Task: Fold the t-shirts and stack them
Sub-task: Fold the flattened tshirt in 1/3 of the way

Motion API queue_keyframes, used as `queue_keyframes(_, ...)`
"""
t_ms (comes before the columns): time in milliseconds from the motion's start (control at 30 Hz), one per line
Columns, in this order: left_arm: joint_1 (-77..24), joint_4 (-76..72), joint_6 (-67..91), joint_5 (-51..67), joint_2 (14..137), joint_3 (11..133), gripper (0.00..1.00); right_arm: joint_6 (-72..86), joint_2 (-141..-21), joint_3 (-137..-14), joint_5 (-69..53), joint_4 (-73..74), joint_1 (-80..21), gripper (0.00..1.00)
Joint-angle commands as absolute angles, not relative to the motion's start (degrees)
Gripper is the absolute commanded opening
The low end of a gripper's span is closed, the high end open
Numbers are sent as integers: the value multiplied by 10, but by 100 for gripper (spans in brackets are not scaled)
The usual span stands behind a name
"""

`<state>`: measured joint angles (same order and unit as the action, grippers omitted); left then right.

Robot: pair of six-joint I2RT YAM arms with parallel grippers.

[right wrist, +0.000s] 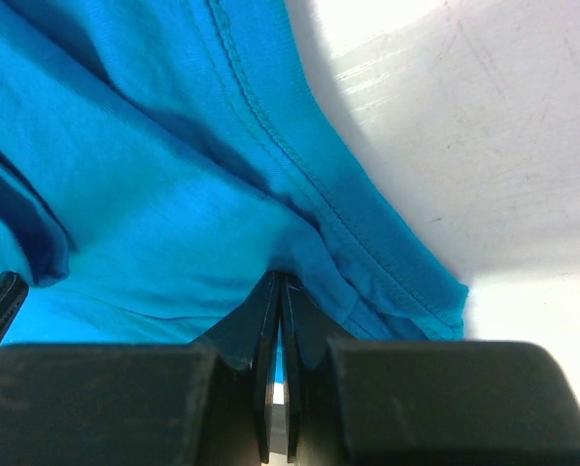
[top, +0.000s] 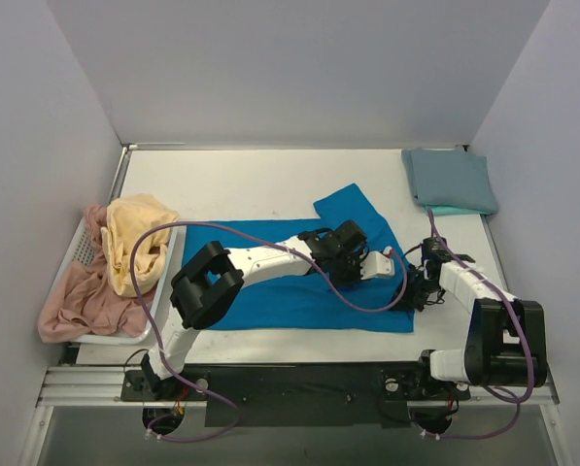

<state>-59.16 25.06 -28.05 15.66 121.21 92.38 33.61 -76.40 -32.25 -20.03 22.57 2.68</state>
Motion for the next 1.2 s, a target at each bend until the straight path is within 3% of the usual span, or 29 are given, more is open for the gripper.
queue_keyframes(0, -592, 225, -274, 146, 1215, 935, 0, 334, -780, -308, -176, 229, 36, 0)
queue_keyframes(133, -587, 245, -277, 169, 1217, 944, 0, 333, -783, -309, -178, 230, 37, 0)
queue_keyframes(200, -589, 257, -282, 185, 1218, 949, 23, 333, -780, -309, -178, 229, 37, 0)
queue_keyframes(233, -590, 257, -282, 189, 1217, 953, 43, 333, -780, -308, -178, 229, 37, 0)
queue_keyframes(300, -593, 245, -281, 186, 1221, 954, 53, 332, -780, -308, -179, 228, 37, 0)
queue_keyframes(400, -595, 226, -287, 163, 1232, 947, 53, 331, -780, -307, -182, 228, 37, 0)
queue_keyframes(467, -595, 216, -288, 129, 1244, 944, 45, 330, -780, -307, -184, 228, 39, 0)
queue_keyframes(567, -592, 208, -280, 115, 1244, 944, 4, 332, -774, -305, -184, 228, 38, 0)
queue_keyframes(600, -591, 209, -273, 110, 1243, 947, 0, 332, -774, -305, -184, 228, 38, 0)
queue_keyframes(1167, -517, 175, -143, -17, 1213, 909, 0, 336, -809, -310, -182, 232, 40, 0)
